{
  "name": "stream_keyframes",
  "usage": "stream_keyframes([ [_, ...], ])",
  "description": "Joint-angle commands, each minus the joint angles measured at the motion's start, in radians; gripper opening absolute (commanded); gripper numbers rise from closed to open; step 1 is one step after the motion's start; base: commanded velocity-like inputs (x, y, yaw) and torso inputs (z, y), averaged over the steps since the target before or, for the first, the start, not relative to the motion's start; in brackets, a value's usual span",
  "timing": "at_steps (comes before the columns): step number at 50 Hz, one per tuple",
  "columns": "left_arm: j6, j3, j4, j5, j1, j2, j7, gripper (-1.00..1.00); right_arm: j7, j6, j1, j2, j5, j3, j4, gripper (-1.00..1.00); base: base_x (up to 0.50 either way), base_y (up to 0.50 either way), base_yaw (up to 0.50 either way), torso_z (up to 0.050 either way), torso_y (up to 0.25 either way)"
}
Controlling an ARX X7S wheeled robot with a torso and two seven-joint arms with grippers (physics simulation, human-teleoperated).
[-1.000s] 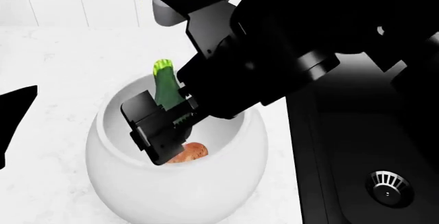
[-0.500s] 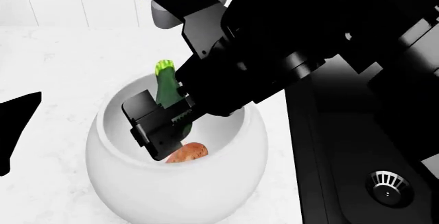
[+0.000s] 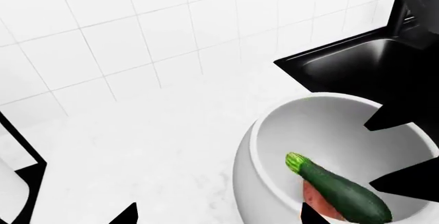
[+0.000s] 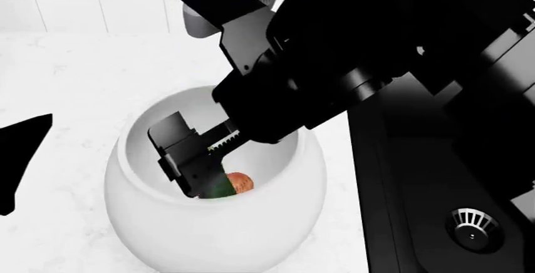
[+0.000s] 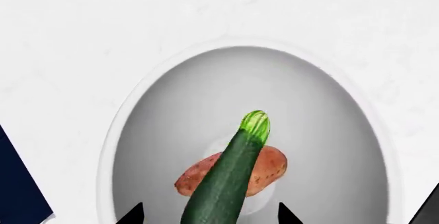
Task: There is a mixed pile of frozen fruits and vegetables on the counter. Locate all the frozen vegetables and place the items in a bowl on the counter. Take all the frozen fruits and defrost them in a running sink.
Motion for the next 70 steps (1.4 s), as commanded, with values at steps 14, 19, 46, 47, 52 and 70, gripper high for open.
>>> stream_keyframes([
  [14,0.005,0.024,-0.022,-0.015,-0.042,0.003,-0.022,1.0,0.155,-0.153,0.034,0.148,0.1,0.14,-0.154,1.0,0.0,0.0,0.0,0.0,0.0],
  [19,0.02,0.032,-0.036,0.006,-0.049,0.031,-0.036,1.0,0.315,-0.323,-0.071,0.298,0.12,0.242,-0.444,1.0,0.0,0.0,0.0,0.0,0.0],
  [46,0.223,-0.032,0.214,0.026,0.105,-0.026,-0.271,1.0,0.687,-0.969,-0.704,0.854,-0.059,0.455,-1.166,1.0,0.0,0.0,0.0,0.0,0.0],
  [47,0.223,-0.032,0.214,0.026,0.105,-0.026,-0.271,1.0,0.689,-0.978,-0.708,0.862,-0.051,0.459,-1.166,1.0,0.0,0.0,0.0,0.0,0.0],
  [52,0.241,-0.045,0.223,0.037,0.134,-0.039,-0.267,1.0,0.705,-0.965,-0.71,0.882,-0.037,0.457,-1.175,1.0,-0.01,0.0,0.0,0.0,0.0],
  [70,0.248,-0.024,0.214,0.036,0.131,-0.01,-0.269,1.0,0.715,-0.966,-0.723,0.921,-0.018,0.463,-1.191,1.0,-0.46,0.06,0.0,0.0,0.0],
])
